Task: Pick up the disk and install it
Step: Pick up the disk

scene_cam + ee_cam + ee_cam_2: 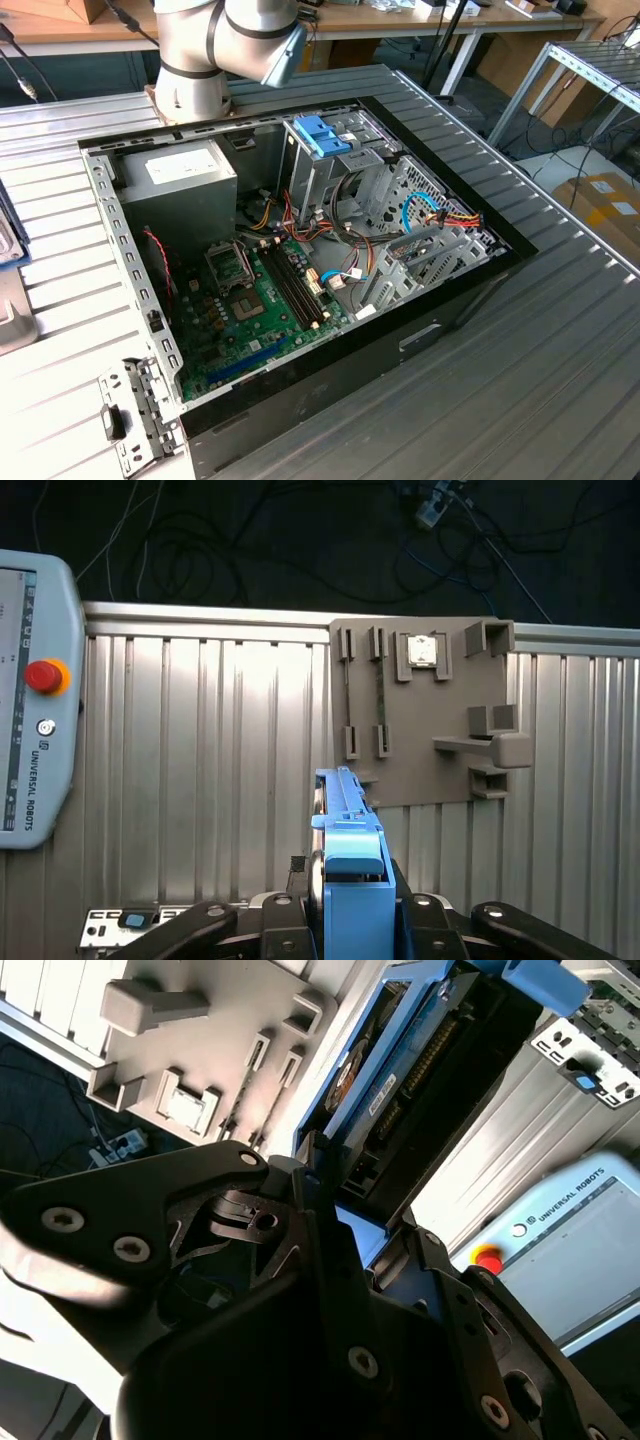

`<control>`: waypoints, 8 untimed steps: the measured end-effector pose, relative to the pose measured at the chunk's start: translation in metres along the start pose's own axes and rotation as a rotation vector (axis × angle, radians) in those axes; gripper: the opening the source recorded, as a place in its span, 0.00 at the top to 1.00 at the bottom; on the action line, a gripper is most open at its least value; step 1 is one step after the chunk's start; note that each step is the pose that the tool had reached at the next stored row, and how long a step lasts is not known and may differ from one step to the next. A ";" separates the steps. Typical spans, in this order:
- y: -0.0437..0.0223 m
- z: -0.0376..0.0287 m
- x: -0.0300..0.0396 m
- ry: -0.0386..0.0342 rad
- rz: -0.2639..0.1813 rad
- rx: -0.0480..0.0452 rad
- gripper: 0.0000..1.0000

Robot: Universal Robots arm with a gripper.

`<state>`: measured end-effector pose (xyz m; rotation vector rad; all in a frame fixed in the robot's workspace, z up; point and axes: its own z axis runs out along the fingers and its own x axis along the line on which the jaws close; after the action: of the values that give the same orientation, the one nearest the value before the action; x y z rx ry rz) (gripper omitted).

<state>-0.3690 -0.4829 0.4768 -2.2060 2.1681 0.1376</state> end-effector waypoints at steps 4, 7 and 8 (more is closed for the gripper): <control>-0.0023 -0.0003 0.0019 0.0001 0.000 -0.0001 0.63; -0.0046 -0.0005 0.0039 0.0000 0.000 0.0000 0.63; -0.0053 -0.0006 0.0045 0.0000 0.000 0.0000 0.63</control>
<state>-0.3636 -0.4873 0.4768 -2.2060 2.1681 0.1376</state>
